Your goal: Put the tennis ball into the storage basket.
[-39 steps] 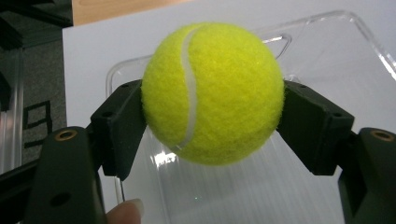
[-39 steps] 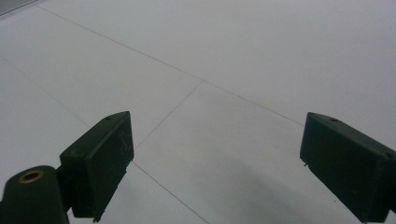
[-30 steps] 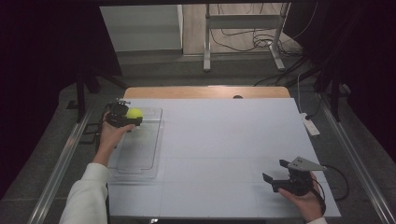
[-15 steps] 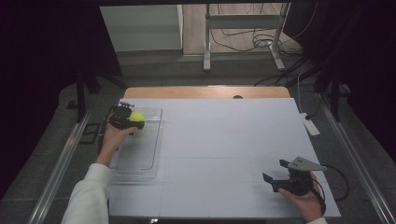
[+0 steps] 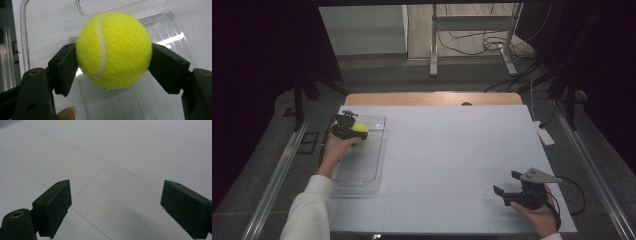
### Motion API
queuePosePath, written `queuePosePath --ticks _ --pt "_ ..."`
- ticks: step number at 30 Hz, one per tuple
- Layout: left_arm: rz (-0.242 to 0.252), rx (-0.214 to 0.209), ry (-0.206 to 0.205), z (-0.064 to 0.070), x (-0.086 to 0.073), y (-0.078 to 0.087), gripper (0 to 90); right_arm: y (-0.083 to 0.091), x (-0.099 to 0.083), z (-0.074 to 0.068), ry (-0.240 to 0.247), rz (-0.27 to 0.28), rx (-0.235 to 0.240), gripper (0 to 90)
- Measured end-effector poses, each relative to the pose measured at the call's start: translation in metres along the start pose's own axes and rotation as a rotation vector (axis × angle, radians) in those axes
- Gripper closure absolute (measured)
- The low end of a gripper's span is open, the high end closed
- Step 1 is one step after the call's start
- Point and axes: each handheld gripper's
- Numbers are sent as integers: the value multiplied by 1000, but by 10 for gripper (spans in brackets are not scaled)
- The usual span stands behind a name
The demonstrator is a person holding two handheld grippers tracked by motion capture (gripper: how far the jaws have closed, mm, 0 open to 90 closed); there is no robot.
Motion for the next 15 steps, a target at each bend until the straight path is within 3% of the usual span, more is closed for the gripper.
queuePosePath --ticks 9,15 --pt "18 -11 8 0 0 1 258 0 0 0 0 0 -2 100" --pt "71 -45 17 1 0 13 163 1 0 0 0 0 -3 101"
Point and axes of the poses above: each handheld gripper's, and its own axes: y roughly backward along the jaws, x roughly out of its top, z roughly to its right, and after that the axes turned 12 degrees about y, right-handed
